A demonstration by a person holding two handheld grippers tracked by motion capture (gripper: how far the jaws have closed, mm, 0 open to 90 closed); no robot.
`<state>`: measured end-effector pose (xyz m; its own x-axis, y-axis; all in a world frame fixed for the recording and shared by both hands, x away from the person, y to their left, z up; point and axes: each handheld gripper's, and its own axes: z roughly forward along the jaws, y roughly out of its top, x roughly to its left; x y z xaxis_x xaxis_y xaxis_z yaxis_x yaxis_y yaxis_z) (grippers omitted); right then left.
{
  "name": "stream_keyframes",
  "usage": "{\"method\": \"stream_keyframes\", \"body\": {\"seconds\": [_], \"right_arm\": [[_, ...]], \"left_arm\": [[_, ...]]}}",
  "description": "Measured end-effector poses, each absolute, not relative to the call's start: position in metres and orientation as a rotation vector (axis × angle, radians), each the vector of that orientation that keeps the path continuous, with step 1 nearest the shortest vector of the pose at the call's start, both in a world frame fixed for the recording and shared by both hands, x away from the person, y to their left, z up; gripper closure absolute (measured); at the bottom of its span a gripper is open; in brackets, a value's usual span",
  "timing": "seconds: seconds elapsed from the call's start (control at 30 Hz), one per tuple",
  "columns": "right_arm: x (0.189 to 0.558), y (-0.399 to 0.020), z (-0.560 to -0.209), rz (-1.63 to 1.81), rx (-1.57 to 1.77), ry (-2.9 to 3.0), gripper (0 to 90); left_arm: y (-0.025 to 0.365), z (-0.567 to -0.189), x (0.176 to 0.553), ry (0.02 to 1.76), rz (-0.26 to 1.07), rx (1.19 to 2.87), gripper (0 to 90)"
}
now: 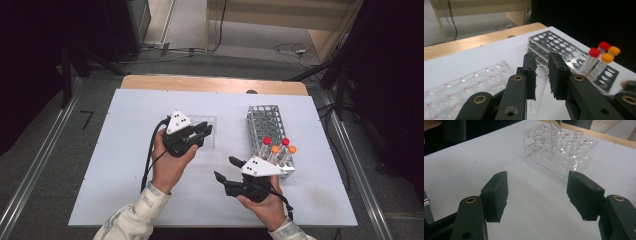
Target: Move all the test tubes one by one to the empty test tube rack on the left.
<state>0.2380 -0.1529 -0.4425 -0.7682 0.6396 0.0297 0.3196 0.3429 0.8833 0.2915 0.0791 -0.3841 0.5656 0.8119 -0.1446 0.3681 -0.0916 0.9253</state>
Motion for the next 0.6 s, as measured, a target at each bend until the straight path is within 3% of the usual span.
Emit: {"method": "stream_keyframes", "body": {"seconds": [0.4, 0.6], "right_arm": [[0.233, -0.165, -0.447, 1.397, 0.877, 2.282, 31.8], [0.233, -0.166, -0.446, 1.406, 0.875, 2.274, 27.1]], "left_arm": [[0.091, -0.378, 0.321, 1.067, 0.557, 1.655, 77.5], [0.089, -0.383, 0.329, 1.081, 0.567, 1.644, 77.5]]}}
